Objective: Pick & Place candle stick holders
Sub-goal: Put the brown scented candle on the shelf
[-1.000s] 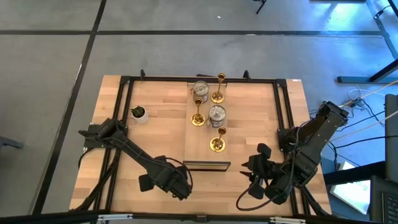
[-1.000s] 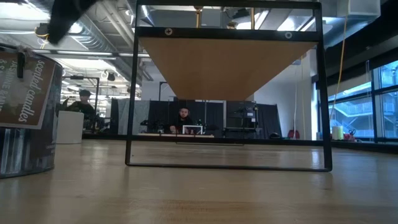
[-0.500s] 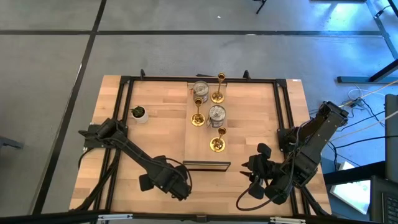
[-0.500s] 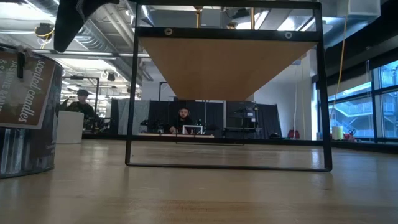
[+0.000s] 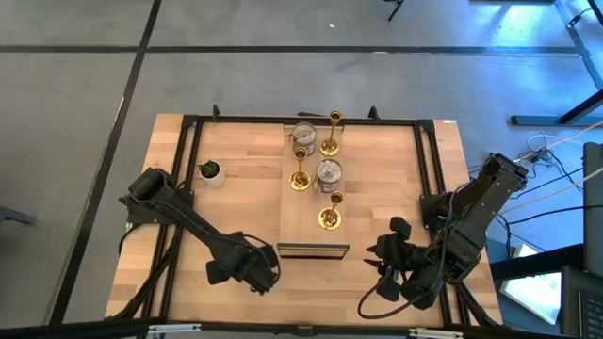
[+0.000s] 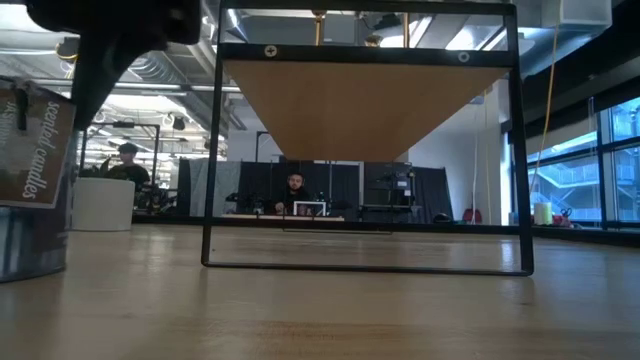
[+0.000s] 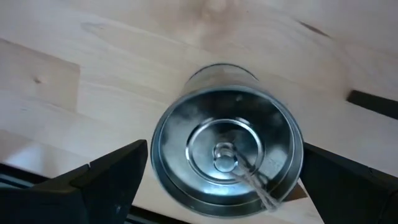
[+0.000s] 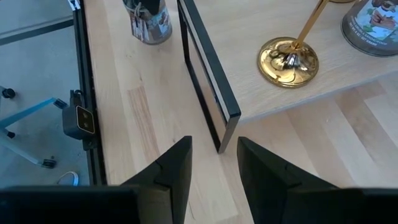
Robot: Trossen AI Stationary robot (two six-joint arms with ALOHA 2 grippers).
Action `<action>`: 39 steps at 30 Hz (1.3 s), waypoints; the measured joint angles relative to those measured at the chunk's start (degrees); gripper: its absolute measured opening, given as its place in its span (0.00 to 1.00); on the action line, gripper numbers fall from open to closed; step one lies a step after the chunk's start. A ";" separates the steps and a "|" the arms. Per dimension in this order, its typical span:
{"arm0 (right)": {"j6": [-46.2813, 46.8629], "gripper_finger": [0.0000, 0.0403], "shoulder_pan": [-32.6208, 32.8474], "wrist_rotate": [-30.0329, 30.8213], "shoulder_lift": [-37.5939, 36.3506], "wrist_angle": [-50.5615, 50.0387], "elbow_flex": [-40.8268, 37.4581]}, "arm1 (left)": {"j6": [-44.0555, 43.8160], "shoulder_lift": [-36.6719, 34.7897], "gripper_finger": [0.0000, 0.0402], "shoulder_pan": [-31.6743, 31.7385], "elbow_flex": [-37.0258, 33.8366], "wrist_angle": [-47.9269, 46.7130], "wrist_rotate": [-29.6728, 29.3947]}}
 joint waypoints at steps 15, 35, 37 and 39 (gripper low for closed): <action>0.02 0.32 -0.20 0.19 0.00 0.17 0.00 | 1.02 -1.71 1.00 -0.55 -9.36 15.04 -4.12; 0.02 0.32 -0.20 0.17 0.00 0.73 -0.02 | 3.99 -1.68 1.00 -0.31 -11.24 19.20 -4.61; 0.02 0.32 -0.20 0.17 0.00 0.78 0.00 | 3.97 -1.67 1.00 -0.26 -11.24 19.20 -4.63; 0.02 0.32 -0.20 0.17 0.00 1.08 0.00 | 3.95 -1.68 1.00 -0.11 -11.24 19.22 -4.59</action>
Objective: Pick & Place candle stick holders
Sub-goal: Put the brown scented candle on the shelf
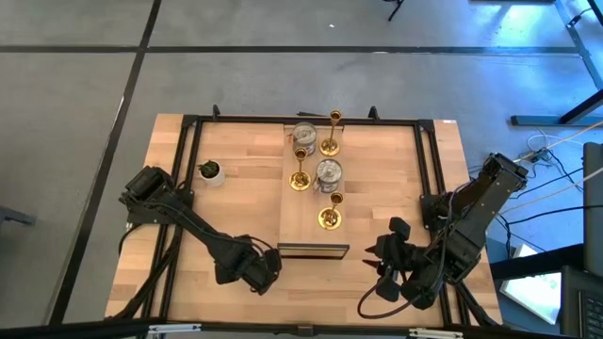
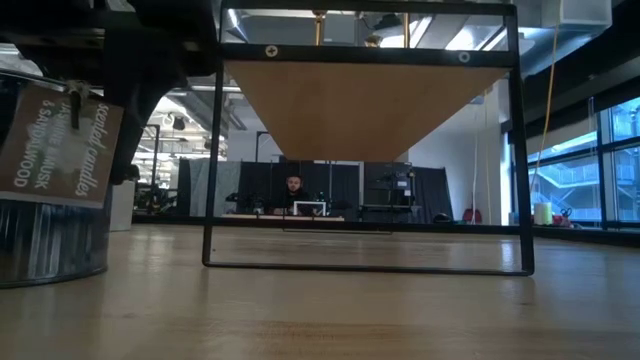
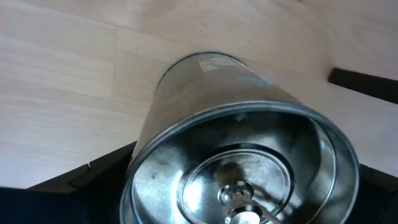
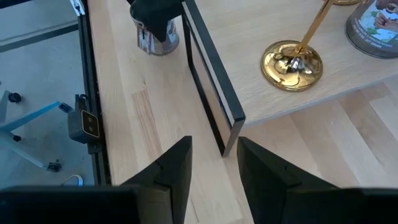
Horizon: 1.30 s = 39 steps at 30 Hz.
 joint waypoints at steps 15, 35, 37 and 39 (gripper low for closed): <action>-0.02 0.32 0.00 0.00 0.00 0.27 0.00 | 4.73 0.02 1.00 1.50 0.00 -1.65 -10.80; -0.02 0.32 0.02 0.00 0.00 -0.23 0.00 | 17.89 0.46 1.00 4.46 0.00 -1.48 -7.78; -0.02 0.32 0.02 0.00 0.00 -0.41 0.00 | 19.00 0.46 1.00 4.44 0.00 -1.39 -6.43; -0.02 0.32 0.02 0.00 0.00 -0.54 -0.01 | 19.85 0.46 1.00 4.24 0.00 -1.44 -5.86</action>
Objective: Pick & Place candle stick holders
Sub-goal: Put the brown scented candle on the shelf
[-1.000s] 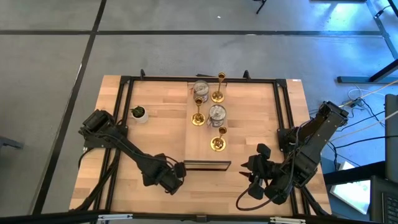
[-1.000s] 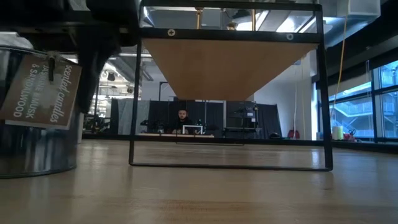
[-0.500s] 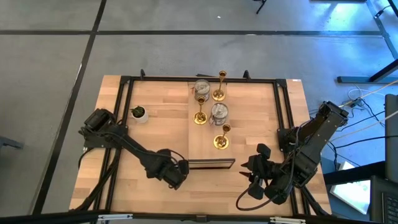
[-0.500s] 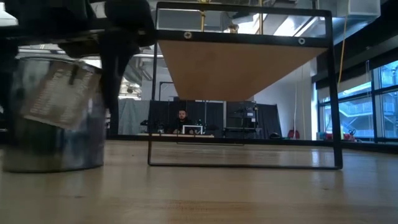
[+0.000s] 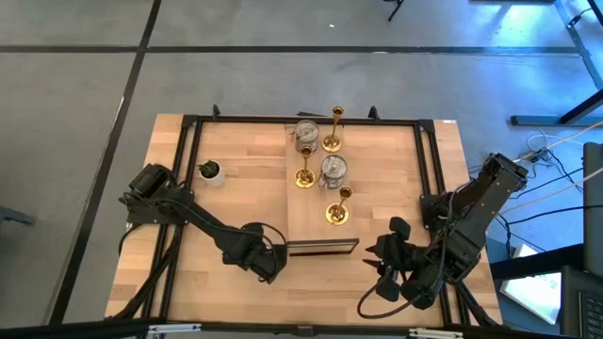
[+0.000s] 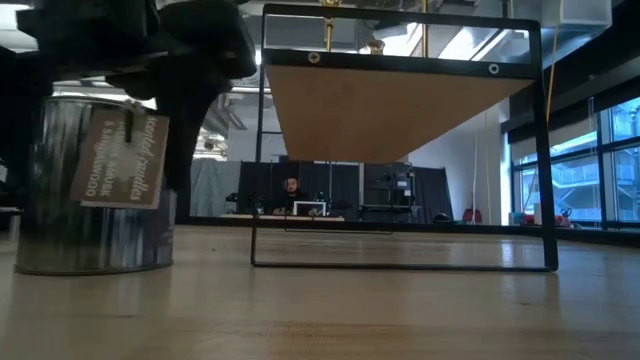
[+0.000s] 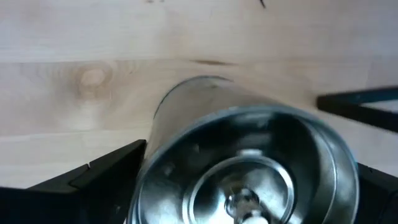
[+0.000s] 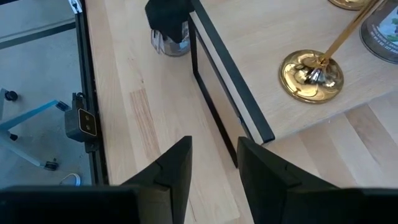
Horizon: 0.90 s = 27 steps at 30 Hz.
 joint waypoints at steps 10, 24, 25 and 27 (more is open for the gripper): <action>0.00 0.32 0.00 0.92 0.00 -0.43 0.01 | -1.70 3.34 1.00 -0.39 -0.03 -1.12 4.87; 0.02 0.32 -0.06 0.93 0.00 -0.45 0.01 | 2.20 4.63 1.00 -0.21 0.00 -1.08 6.58; 0.02 0.32 -0.17 0.92 0.00 -0.43 0.01 | 2.20 4.65 1.00 -0.21 0.00 -1.08 6.70; 0.02 0.32 -0.26 0.93 0.00 -0.43 0.00 | 2.20 4.66 1.00 -0.21 0.00 -1.16 6.83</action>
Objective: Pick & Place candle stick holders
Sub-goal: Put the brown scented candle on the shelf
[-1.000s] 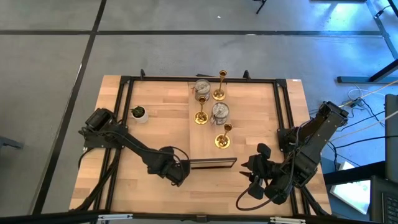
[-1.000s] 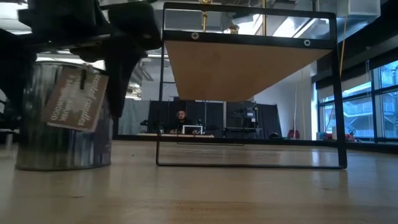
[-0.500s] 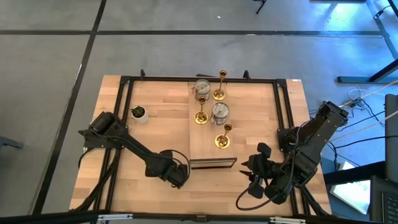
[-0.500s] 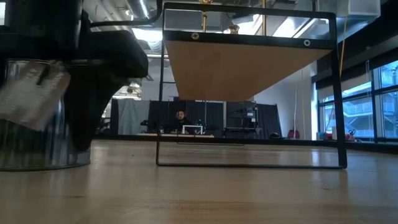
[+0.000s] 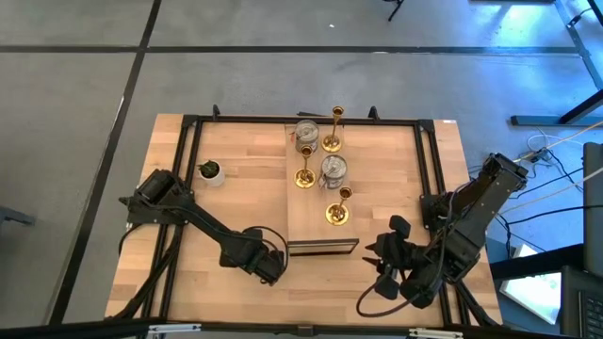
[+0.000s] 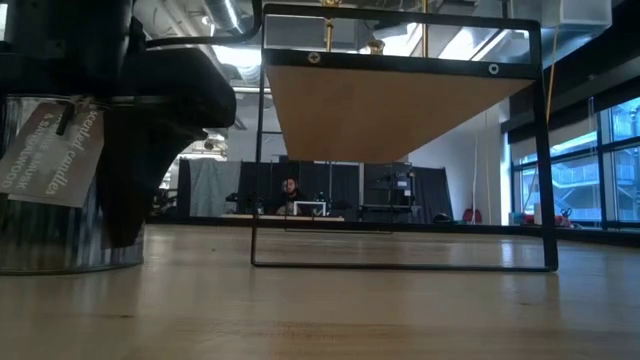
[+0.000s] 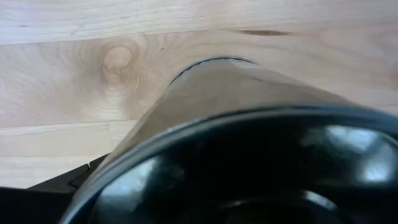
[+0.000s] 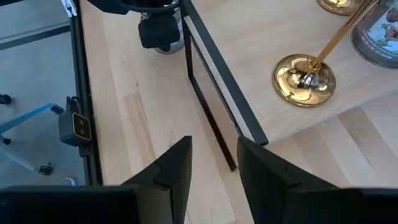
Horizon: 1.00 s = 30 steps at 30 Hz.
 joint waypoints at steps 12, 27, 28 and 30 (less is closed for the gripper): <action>0.00 0.32 0.00 0.01 0.00 0.00 0.01 | -0.44 0.02 0.86 0.22 0.02 -0.86 1.03; 0.00 0.32 0.00 0.16 0.02 -0.47 -0.01 | 8.35 -3.52 0.86 -1.87 9.33 -11.51 5.69; 0.00 0.32 0.00 0.16 0.02 -0.42 -0.01 | 9.11 -3.75 0.86 -1.98 10.94 -13.04 5.48; 0.00 0.32 0.00 0.27 0.02 -0.44 -0.01 | 11.11 -3.99 0.86 -1.89 14.95 -16.17 4.45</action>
